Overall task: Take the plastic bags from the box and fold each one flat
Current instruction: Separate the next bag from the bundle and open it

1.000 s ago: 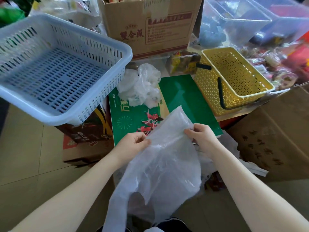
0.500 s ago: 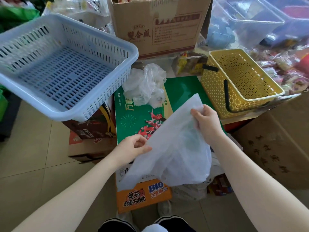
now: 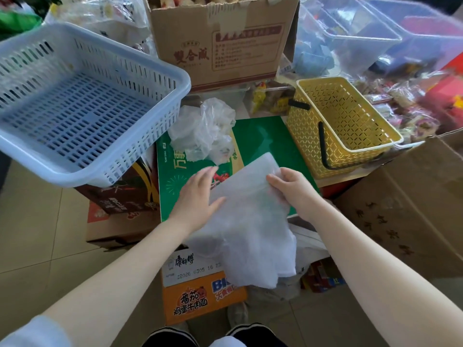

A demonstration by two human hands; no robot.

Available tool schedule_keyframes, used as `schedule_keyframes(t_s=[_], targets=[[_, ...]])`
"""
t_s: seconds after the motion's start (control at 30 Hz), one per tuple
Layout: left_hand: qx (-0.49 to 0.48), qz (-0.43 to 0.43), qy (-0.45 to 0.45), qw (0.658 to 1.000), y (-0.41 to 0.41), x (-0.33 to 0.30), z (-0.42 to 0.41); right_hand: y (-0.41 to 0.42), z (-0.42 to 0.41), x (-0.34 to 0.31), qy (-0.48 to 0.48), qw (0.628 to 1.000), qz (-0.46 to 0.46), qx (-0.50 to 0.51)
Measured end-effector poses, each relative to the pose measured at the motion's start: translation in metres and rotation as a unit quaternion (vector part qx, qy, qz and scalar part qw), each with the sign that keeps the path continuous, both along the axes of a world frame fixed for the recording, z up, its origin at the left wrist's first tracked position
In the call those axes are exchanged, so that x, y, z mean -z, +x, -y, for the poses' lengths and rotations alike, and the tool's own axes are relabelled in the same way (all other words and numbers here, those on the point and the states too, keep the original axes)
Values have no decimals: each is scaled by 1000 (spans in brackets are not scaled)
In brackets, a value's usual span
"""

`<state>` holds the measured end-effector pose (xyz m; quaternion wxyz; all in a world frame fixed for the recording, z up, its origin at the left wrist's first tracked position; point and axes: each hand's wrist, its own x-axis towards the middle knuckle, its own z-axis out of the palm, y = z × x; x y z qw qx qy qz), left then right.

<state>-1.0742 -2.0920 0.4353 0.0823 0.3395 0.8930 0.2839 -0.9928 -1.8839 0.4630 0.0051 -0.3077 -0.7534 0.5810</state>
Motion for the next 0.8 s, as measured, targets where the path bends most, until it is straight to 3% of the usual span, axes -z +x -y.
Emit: schedule_keyframes(t_s=[0.07,0.13,0.33,0.43,0.63,0.73,0.8], targets=[[95,-96,61,989,-1,-15,-23,-3,11,-6,-7,997,-14,-71],[167,-173,58,969,-6,-25,-41,-6,14,-11,8,992,-29,-121],[218,-12,-101,971,-28,-40,-51,12,0,-17,6,982,12,-189],[149,83,-34,985,-19,-25,-38,26,-6,-7,-55,961,69,-262],[-89,198,87,972,-13,7,1,47,-14,15,11,937,131,-323],[-120,221,50,967,-12,18,20,49,-14,16,-17,970,91,-226],[-91,217,-52,970,-12,22,33,43,-10,9,-22,987,58,-148]])
